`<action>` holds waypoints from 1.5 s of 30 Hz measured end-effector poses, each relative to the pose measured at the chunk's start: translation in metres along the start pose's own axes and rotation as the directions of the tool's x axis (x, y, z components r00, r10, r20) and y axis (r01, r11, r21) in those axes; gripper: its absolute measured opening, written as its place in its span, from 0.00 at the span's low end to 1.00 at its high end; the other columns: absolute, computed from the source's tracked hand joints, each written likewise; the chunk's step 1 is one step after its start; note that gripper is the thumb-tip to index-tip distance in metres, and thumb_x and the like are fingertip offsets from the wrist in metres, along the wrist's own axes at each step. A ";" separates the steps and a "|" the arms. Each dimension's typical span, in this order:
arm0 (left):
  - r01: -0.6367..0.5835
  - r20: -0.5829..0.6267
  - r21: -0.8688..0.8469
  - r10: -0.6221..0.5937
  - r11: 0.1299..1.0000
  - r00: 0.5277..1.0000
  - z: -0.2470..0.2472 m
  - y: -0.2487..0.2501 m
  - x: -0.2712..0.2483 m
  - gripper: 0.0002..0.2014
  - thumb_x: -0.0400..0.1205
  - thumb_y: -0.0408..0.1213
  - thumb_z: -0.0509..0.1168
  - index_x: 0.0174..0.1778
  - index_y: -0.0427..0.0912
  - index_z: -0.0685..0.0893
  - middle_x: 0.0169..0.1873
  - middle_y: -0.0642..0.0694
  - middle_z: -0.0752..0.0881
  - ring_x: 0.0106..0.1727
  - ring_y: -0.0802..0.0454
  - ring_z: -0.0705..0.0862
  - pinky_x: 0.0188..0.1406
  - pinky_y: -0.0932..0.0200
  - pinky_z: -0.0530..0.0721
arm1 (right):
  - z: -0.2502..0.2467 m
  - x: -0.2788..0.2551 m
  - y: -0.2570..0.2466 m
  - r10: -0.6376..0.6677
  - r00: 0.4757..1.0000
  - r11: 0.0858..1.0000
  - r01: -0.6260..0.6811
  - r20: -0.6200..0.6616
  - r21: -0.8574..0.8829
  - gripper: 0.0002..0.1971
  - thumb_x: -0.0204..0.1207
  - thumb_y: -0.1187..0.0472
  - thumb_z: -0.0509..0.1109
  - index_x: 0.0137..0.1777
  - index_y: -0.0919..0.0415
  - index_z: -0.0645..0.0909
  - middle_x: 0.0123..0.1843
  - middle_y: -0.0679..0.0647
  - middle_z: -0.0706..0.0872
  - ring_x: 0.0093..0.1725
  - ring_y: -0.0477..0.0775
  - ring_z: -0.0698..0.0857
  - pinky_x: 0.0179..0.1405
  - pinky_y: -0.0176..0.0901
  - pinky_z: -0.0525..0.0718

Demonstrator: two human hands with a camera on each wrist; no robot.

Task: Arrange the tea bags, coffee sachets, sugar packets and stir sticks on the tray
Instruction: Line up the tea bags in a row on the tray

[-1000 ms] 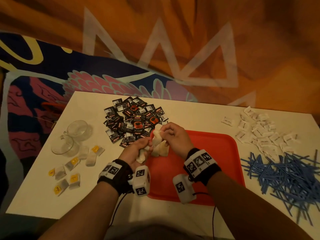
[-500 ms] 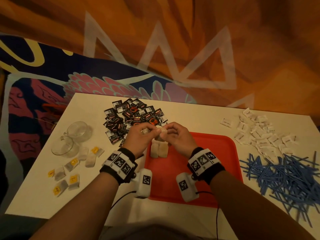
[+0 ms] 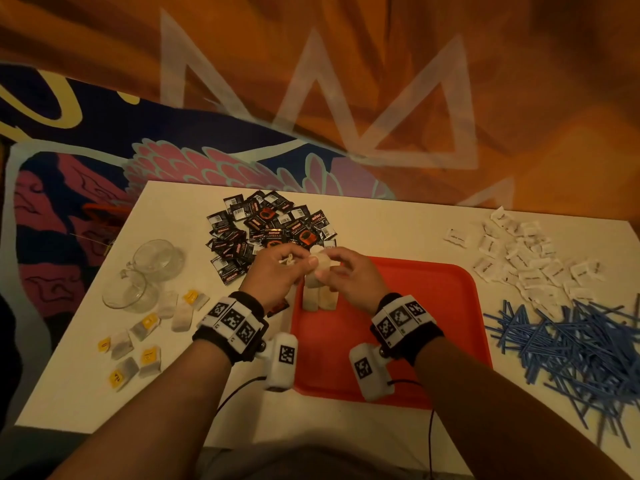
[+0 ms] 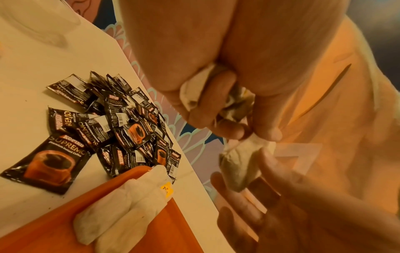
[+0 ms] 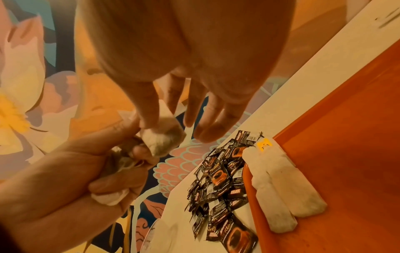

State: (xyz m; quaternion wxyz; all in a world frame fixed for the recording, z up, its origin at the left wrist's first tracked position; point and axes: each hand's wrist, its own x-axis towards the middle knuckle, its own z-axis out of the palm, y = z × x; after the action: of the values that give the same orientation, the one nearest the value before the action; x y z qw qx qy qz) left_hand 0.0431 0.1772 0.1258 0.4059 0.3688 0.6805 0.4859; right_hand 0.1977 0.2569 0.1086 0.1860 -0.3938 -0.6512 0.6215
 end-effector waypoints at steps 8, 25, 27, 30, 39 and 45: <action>0.038 -0.064 0.018 -0.037 0.999 0.997 -0.006 -0.016 0.008 0.03 0.79 0.33 0.75 0.40 0.44 0.90 0.33 0.55 0.86 0.31 0.60 0.83 0.34 0.64 0.83 | 0.014 -0.001 0.012 0.146 0.989 0.988 -0.145 -0.029 0.050 0.05 0.72 0.63 0.79 0.39 0.56 0.85 0.37 0.58 0.90 0.37 0.52 0.88 0.38 0.45 0.85; 0.305 -0.071 0.232 -0.296 0.924 0.952 -0.028 -0.089 0.002 0.09 0.82 0.34 0.71 0.38 0.51 0.86 0.46 0.49 0.89 0.42 0.51 0.85 0.43 0.56 0.86 | 0.055 0.007 0.087 0.544 0.813 0.717 -0.578 -0.206 -0.390 0.12 0.85 0.56 0.62 0.60 0.53 0.86 0.66 0.51 0.85 0.64 0.57 0.82 0.58 0.41 0.74; 0.311 -0.078 0.218 -0.301 0.925 0.950 -0.034 -0.092 -0.002 0.08 0.83 0.34 0.71 0.39 0.50 0.86 0.47 0.49 0.88 0.38 0.54 0.84 0.31 0.69 0.79 | 0.058 0.009 0.085 0.549 0.802 0.691 -0.594 -0.236 -0.413 0.13 0.87 0.56 0.60 0.62 0.55 0.85 0.67 0.53 0.84 0.66 0.59 0.81 0.58 0.43 0.74; 0.321 -0.091 0.220 -0.308 0.921 0.947 -0.041 -0.096 -0.005 0.06 0.83 0.35 0.70 0.41 0.47 0.87 0.50 0.49 0.87 0.35 0.55 0.84 0.28 0.71 0.77 | 0.061 0.017 0.083 0.562 0.787 0.668 -0.613 -0.253 -0.423 0.13 0.86 0.55 0.61 0.64 0.56 0.84 0.68 0.55 0.83 0.67 0.59 0.81 0.61 0.45 0.75; 0.361 -0.103 0.210 -0.346 0.909 0.932 -0.055 -0.102 -0.009 0.03 0.83 0.36 0.69 0.45 0.47 0.88 0.44 0.47 0.87 0.28 0.60 0.83 0.26 0.62 0.72 | 0.069 0.027 0.086 0.605 0.742 0.649 -0.670 -0.290 -0.362 0.12 0.83 0.61 0.66 0.63 0.58 0.86 0.67 0.55 0.85 0.65 0.57 0.82 0.57 0.42 0.78; 0.461 -0.096 0.022 -0.457 0.887 0.884 -0.046 -0.096 -0.006 0.09 0.87 0.43 0.66 0.48 0.42 0.87 0.36 0.44 0.86 0.23 0.60 0.78 0.17 0.67 0.67 | 0.060 0.019 0.084 0.587 0.756 0.620 -0.651 -0.291 -0.438 0.15 0.85 0.53 0.62 0.64 0.58 0.85 0.66 0.58 0.85 0.64 0.61 0.83 0.67 0.50 0.80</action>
State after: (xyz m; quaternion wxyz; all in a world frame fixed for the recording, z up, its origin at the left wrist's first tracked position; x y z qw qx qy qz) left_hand -0.0064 0.1302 0.0437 0.4708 0.1846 0.7761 0.3767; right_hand 0.1656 0.2243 0.0144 -0.1134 -0.6647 -0.6040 0.4249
